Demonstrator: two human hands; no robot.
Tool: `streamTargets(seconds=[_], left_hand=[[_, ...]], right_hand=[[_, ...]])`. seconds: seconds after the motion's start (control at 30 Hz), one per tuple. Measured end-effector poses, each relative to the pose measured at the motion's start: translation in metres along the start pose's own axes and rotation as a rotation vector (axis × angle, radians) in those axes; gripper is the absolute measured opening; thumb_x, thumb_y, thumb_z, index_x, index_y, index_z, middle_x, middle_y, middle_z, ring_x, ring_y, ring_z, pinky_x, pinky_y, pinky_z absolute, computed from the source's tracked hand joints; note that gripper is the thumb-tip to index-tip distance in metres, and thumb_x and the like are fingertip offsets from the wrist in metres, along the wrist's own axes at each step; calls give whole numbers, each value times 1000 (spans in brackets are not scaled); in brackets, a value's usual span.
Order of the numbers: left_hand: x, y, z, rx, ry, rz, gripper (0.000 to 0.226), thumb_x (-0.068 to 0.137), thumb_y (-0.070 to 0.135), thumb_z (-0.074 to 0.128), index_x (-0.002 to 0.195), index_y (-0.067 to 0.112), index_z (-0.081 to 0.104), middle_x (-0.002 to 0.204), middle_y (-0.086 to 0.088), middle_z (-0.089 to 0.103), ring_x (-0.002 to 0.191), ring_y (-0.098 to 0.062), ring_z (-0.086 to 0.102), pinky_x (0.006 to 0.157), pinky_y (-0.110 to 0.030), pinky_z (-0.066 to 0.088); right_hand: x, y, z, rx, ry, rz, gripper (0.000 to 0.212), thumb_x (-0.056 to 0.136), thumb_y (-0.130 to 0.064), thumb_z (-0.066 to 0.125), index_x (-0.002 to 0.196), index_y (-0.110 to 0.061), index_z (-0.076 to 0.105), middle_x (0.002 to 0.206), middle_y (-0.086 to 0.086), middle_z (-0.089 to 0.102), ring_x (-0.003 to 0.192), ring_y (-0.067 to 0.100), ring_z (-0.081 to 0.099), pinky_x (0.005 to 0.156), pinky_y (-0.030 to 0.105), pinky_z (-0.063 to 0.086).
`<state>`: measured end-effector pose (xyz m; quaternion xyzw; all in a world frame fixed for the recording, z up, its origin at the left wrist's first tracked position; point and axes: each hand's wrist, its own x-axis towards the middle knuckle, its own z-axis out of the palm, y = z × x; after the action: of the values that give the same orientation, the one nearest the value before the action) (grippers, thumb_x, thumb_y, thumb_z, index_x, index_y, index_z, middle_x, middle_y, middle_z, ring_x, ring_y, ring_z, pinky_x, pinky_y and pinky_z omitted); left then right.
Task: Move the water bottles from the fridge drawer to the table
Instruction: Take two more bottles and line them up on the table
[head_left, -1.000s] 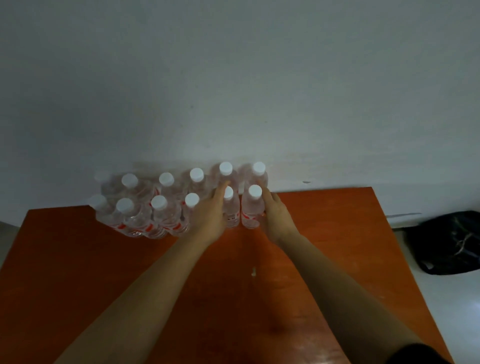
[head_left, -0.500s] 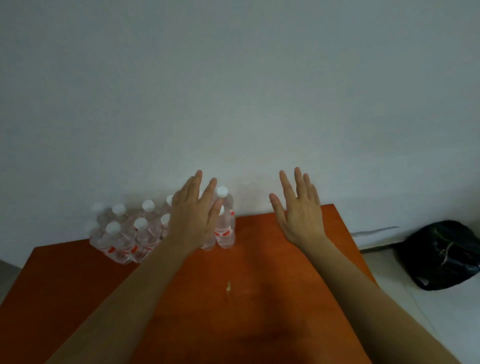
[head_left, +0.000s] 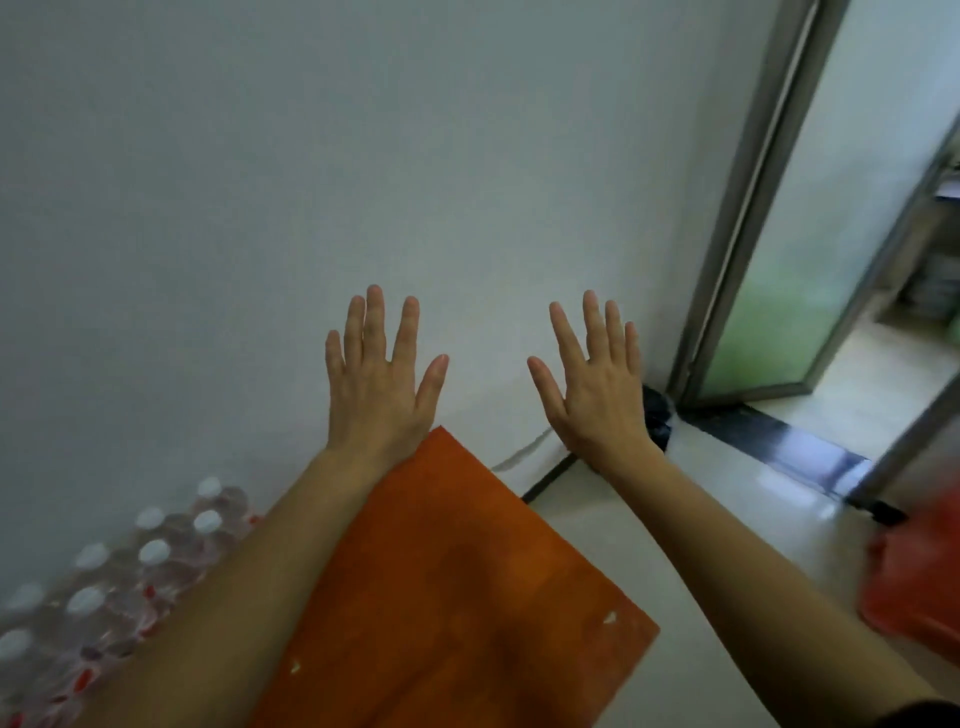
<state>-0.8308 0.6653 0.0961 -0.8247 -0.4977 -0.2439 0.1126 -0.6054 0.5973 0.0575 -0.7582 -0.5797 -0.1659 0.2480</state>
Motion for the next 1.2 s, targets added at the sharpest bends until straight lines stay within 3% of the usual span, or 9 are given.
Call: streamTargets(seconds=[0.37,0.6,0.77,0.9,1.2], left_hand=[[-54,223,-20,-498,-6,577,73,98,60,19,158,20,6,165,-15,-5,152,-32,-5,120,-56,6],[-142,395,-52,-624,-80,868,76,97,63,14,158,19,12,165,-15,0,152,-32,-4,117,-63,9],[-221,529,-70,-661,-122,966,76,98,62,22,159,20,7,165,-15,-7,152,-31,-7,118,-63,10],[-278,625,-86,-638,-163,1039,77,95,67,15,158,27,-6,164,-9,-20,151,-29,-16,120,-60,2],[-309,766,-82,-570,-235,1071,79,92,69,11,155,29,-16,158,-4,-36,145,-24,-33,116,-51,-17]], right_hand=[[-181,132,-176,-422,144,482,76,98,-65,25,160,-25,8,167,13,-7,153,31,-8,123,54,2],[-338,211,-289,-615,196,692,76,98,-65,31,160,-27,8,166,16,-3,153,33,-6,122,54,-1],[-453,284,-360,-668,246,874,78,97,-66,28,160,-25,8,166,16,-6,153,32,-7,122,54,0],[-520,345,-407,-683,251,957,79,96,-66,28,160,-25,4,166,16,-9,153,33,-8,122,55,1],[-575,470,-441,-614,162,1040,82,95,-67,23,160,-23,0,166,17,-9,153,33,-10,122,56,4]])
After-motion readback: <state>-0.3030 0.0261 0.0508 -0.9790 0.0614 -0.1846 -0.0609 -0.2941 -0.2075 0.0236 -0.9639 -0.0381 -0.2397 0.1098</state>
